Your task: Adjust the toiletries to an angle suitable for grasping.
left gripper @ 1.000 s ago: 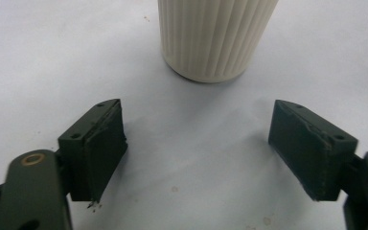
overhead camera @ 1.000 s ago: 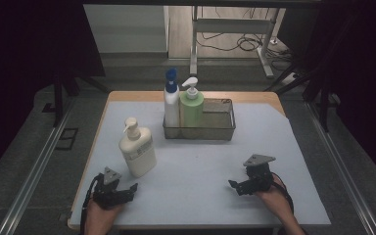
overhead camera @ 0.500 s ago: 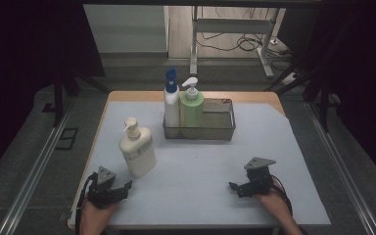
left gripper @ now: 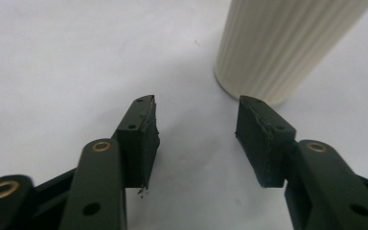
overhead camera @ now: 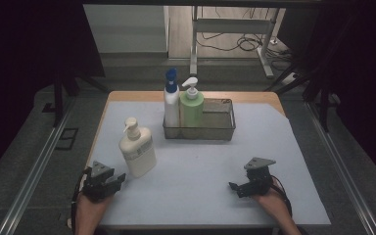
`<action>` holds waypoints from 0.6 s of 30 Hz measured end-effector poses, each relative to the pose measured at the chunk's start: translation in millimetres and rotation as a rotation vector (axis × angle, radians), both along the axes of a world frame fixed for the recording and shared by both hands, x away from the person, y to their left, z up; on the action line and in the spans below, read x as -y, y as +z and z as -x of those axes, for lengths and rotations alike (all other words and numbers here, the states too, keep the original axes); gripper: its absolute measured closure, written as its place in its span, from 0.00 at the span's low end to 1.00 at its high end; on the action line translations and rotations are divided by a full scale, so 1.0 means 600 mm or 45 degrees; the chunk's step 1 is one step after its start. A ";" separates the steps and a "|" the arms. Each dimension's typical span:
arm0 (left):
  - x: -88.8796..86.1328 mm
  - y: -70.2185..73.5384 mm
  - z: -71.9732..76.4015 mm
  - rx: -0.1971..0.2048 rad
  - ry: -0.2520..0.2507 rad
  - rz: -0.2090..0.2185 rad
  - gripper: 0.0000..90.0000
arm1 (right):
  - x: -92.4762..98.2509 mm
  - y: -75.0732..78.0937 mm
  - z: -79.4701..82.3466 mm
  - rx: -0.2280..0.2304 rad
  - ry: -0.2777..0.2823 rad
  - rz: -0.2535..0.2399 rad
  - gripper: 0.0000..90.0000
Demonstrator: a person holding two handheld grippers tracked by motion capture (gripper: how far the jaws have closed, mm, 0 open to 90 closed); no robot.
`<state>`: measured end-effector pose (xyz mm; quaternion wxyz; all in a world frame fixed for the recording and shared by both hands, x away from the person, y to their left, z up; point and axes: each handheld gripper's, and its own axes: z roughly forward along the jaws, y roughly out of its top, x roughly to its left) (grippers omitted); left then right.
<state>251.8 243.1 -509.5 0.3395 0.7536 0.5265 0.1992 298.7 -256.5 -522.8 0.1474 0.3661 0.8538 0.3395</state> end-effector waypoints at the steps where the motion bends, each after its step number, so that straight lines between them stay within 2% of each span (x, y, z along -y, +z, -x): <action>1: 0.000 0.002 -0.003 0.002 -0.003 0.001 0.59 | 0.000 0.000 0.000 -0.001 0.002 0.001 0.00; 2: 0.001 0.007 -0.011 0.003 -0.008 -0.026 0.61 | 0.000 0.000 0.000 0.000 -0.001 0.001 0.00; 8: 0.003 0.013 -0.034 0.018 -0.044 -0.028 0.68 | 0.000 0.000 0.000 -0.004 0.001 0.001 0.00; 10: 0.007 0.009 -0.045 0.012 -0.073 -0.036 0.71 | 0.000 0.000 0.000 -0.005 0.001 0.001 0.00; 14: 0.013 -0.001 -0.063 -0.016 -0.095 -0.024 0.81 | 0.000 0.000 0.000 -0.005 0.001 0.001 0.00; 18: 0.015 -0.009 -0.075 -0.024 -0.128 -0.012 0.92 | 0.000 0.000 0.000 -0.004 0.000 0.000 0.00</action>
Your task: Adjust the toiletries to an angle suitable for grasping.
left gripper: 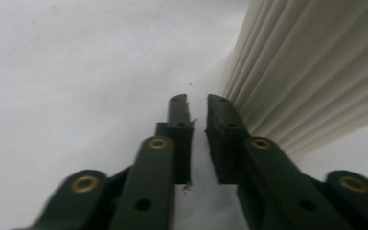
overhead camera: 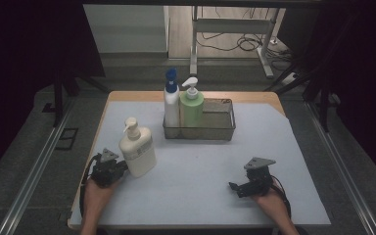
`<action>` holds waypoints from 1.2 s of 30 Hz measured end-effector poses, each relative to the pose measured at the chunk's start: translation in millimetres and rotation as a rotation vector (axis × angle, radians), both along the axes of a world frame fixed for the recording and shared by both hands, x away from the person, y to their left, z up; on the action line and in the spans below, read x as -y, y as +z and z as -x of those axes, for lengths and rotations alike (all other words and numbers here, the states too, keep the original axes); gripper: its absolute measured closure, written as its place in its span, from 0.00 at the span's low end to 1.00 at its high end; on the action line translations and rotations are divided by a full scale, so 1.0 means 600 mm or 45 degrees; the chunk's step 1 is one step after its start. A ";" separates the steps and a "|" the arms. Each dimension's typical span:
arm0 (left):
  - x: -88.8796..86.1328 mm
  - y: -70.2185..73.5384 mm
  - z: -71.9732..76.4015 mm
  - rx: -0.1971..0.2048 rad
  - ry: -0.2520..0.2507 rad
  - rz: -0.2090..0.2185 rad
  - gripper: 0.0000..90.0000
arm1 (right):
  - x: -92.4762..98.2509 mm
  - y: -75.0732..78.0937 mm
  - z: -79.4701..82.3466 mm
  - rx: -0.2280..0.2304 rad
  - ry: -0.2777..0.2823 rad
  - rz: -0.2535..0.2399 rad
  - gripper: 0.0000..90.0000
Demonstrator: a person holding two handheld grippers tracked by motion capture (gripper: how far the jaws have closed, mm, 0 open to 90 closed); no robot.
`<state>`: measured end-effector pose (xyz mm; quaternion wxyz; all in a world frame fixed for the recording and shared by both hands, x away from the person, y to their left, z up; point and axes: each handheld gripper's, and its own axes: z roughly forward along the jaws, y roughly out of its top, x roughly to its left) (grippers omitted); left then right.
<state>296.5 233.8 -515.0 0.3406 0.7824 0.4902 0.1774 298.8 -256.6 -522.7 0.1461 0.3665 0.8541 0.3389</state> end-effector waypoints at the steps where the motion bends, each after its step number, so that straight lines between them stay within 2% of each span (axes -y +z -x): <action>1: 0.000 -0.001 -0.002 -0.004 -0.003 0.008 0.94 | 0.000 0.000 0.000 0.002 -0.002 0.000 0.00; 3: -0.001 -0.002 -0.006 -0.009 -0.010 0.011 0.96 | 0.000 0.000 0.000 0.003 -0.002 0.000 0.00; 4: -0.002 -0.001 -0.010 -0.016 -0.013 0.037 0.97 | 0.000 0.000 0.000 0.003 -0.002 -0.001 0.00; 8: -0.002 0.000 -0.015 -0.035 -0.009 0.049 0.99 | 0.000 0.000 0.000 0.003 -0.002 -0.001 0.00; 12: -0.002 -0.003 -0.013 -0.042 -0.006 0.098 0.99 | 0.000 0.000 0.000 0.003 -0.001 0.001 0.00; 15: 0.006 -0.005 -0.010 -0.042 -0.034 0.107 0.99 | 0.000 0.000 0.000 0.001 0.001 0.002 0.00; 22: 0.029 -0.004 -0.006 -0.046 -0.090 0.103 0.99 | 0.000 0.000 0.001 0.000 -0.002 0.000 0.00; 27: 0.037 -0.005 -0.006 -0.030 -0.121 0.086 0.99 | 0.000 0.000 0.000 0.000 -0.001 -0.001 0.00; 33: 0.043 -0.004 -0.011 0.012 -0.100 0.063 0.97 | 0.000 0.000 0.000 0.000 -0.001 -0.002 0.00; 36: 0.046 -0.004 -0.012 0.006 -0.109 0.079 0.98 | 0.000 0.000 0.001 -0.004 -0.003 -0.003 0.00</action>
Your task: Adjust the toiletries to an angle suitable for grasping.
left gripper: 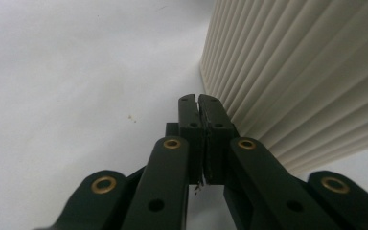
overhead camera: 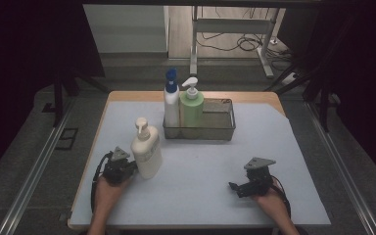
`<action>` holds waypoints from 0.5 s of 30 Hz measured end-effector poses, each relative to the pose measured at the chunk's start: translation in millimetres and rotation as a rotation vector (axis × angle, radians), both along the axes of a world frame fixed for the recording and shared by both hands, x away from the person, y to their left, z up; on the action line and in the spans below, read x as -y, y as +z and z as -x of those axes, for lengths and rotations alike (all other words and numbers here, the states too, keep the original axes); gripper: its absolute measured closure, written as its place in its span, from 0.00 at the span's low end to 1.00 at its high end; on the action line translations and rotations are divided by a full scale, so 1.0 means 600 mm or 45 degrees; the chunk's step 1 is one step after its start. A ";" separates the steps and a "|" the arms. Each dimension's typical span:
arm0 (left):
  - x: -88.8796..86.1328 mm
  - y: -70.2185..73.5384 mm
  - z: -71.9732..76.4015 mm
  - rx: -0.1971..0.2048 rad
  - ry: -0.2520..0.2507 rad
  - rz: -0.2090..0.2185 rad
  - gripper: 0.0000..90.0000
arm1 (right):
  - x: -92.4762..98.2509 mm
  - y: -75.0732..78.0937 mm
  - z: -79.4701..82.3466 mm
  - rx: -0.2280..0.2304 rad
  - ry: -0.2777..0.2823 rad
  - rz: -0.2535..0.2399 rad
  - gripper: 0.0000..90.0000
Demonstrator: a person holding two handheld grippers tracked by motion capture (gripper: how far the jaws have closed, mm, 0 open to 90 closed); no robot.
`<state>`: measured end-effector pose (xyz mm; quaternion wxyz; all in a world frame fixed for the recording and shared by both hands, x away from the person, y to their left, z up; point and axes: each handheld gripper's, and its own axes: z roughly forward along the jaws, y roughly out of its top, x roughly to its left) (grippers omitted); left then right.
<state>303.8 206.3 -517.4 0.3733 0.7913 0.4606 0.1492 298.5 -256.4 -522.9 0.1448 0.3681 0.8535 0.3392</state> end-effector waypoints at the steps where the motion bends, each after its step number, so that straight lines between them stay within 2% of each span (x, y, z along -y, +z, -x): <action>1: 0.001 0.000 0.000 -0.002 -0.006 0.005 0.98 | 0.000 0.000 0.000 0.000 0.000 0.000 0.00; 8: 0.014 0.001 0.002 -0.008 -0.051 0.002 0.99 | 0.000 0.000 0.000 0.002 0.002 0.001 0.00; 15: 0.029 -0.002 0.001 -0.013 -0.063 -0.014 0.99 | 0.000 0.000 -0.001 0.002 0.003 0.001 0.00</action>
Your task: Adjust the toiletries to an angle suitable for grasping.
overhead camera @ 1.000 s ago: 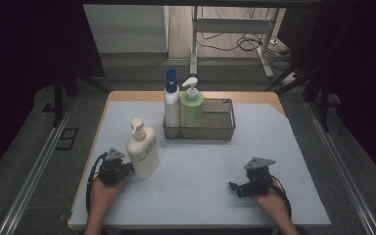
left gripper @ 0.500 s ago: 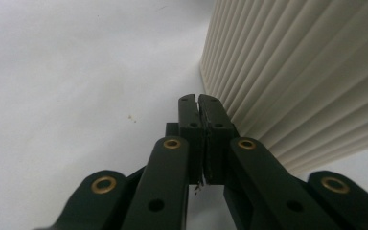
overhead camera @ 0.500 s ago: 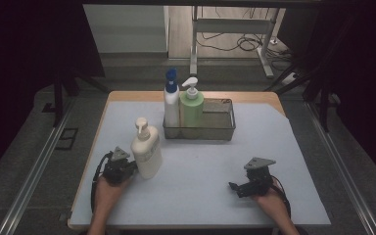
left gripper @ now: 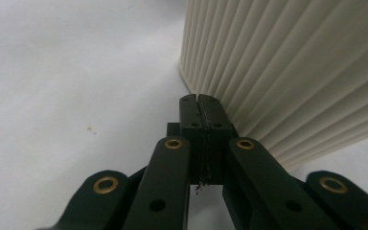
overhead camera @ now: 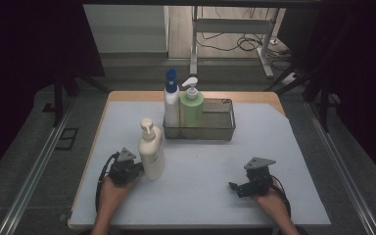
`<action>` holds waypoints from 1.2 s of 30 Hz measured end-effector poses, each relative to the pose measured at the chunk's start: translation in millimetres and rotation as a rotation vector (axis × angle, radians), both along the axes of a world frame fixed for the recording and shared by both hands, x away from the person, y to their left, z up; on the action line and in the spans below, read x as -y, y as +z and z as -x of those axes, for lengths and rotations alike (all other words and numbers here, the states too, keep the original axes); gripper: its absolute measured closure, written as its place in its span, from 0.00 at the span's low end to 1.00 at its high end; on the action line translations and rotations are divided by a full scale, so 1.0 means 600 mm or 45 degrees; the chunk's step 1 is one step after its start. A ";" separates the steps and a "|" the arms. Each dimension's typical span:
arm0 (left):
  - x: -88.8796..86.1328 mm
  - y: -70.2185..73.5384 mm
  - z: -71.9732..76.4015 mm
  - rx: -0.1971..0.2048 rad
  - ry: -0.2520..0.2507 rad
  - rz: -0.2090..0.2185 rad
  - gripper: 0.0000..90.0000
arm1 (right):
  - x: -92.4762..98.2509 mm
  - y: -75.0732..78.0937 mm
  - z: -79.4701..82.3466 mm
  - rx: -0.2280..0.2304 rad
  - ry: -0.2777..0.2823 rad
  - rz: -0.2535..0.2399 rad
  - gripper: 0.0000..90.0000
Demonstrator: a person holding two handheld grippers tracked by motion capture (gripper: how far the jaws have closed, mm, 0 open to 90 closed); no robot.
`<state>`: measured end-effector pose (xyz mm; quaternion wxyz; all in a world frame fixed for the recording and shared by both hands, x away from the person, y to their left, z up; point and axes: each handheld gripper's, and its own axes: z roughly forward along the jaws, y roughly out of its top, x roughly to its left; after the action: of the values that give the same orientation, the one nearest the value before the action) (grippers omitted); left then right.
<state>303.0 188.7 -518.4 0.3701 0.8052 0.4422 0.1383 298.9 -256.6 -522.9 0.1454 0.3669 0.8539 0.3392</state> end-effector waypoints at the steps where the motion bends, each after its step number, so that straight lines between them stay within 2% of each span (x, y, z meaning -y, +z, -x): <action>1: 0.003 0.000 0.000 0.000 -0.008 -0.004 0.99 | 0.000 0.000 0.000 0.000 0.000 0.000 0.00; 14: 0.033 0.000 0.006 -0.003 -0.077 -0.031 0.98 | 0.000 0.000 0.000 0.000 0.000 0.000 0.00; 20: 0.047 -0.002 0.008 -0.012 -0.100 -0.008 0.98 | 0.000 0.000 0.000 -0.001 0.001 0.001 0.00; 29: 0.072 0.000 0.011 -0.022 -0.167 0.004 0.97 | 0.000 0.000 0.000 -0.001 0.001 0.001 0.00; 36: 0.089 -0.001 0.012 -0.027 -0.194 0.009 0.97 | 0.000 0.000 0.000 -0.001 0.001 0.000 0.00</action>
<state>295.7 135.2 -518.7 0.3777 0.8365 0.3842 0.0995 299.0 -256.6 -522.8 0.1449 0.3668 0.8541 0.3391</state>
